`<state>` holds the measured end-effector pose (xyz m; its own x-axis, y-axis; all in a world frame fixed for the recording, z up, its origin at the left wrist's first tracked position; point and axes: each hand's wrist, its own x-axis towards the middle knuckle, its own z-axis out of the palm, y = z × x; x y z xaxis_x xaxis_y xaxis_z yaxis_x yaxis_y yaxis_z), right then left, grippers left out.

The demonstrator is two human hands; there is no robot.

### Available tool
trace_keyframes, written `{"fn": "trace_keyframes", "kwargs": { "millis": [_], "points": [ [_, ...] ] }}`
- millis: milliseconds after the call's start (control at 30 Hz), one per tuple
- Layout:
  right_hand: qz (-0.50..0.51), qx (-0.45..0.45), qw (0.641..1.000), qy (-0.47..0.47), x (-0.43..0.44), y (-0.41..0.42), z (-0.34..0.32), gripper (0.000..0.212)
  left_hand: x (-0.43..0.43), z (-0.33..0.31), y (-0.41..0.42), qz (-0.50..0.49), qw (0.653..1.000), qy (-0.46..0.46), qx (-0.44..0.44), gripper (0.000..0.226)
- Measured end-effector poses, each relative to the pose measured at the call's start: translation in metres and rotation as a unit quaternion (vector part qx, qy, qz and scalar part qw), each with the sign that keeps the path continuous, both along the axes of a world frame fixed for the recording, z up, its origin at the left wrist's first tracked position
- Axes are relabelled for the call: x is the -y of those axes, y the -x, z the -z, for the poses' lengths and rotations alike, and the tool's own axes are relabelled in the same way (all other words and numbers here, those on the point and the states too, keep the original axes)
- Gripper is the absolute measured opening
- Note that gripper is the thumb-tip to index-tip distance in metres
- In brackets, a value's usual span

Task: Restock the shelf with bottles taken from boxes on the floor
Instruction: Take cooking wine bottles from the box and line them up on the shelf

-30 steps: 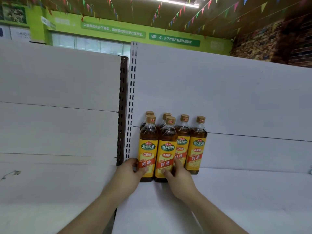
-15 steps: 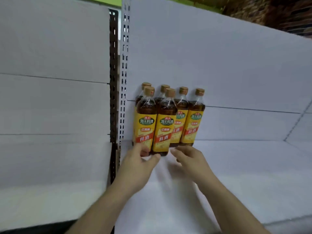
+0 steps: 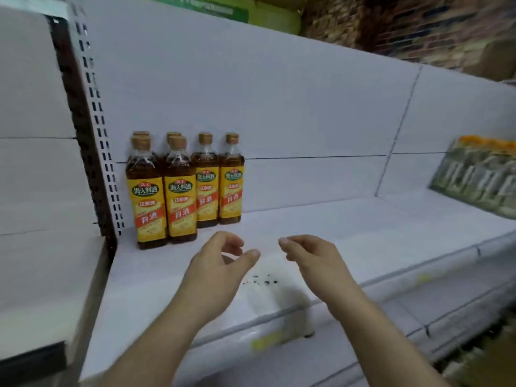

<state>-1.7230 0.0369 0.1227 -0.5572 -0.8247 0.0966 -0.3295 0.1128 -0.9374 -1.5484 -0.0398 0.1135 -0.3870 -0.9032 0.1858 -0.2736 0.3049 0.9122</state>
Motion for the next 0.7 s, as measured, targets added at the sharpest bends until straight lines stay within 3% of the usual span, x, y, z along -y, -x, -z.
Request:
{"fn": "trace_keyframes", "kwargs": {
  "millis": [167, 400, 700],
  "points": [
    [0.027, 0.013, 1.0, -0.005, -0.09, 0.064, 0.006, 0.028, -0.074, 0.005, 0.064, 0.02, 0.999, -0.018, -0.042, 0.019],
    [0.087, 0.01, 0.996, -0.004, -0.225, 0.147, 0.02, 0.017, -0.18, 0.038, 0.163, 0.075, 0.991, -0.066, -0.084, 0.018],
    [0.197, 0.005, 0.98, -0.041, -0.366, 0.227, 0.027, 0.031, -0.271, 0.067, 0.282, 0.188, 0.978, -0.076, -0.045, 0.014]
  ]
}}
